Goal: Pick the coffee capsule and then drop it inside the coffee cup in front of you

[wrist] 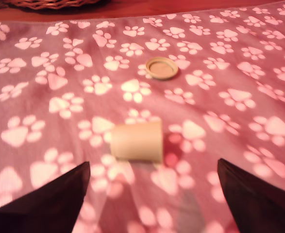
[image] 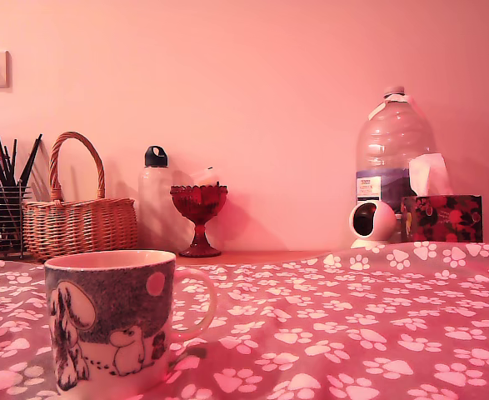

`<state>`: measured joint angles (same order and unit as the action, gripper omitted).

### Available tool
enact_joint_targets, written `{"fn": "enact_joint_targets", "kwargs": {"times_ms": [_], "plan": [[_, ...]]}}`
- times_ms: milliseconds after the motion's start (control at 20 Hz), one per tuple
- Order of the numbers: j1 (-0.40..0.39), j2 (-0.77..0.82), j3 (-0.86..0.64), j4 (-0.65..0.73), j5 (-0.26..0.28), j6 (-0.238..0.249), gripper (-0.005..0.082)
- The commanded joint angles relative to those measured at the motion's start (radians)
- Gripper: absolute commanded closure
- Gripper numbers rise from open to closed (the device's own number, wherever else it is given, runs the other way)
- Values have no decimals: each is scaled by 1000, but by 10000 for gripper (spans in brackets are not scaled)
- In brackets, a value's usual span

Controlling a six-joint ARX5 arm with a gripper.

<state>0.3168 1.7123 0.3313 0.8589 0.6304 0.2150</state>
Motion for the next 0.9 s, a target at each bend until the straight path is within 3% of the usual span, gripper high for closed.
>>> {"fn": "enact_joint_targets", "kwargs": {"times_ms": [0, 850], "plan": [[3, 26, 10, 11, 7, -1, 7], [-52, 168, 132, 22, 17, 1, 7]]}}
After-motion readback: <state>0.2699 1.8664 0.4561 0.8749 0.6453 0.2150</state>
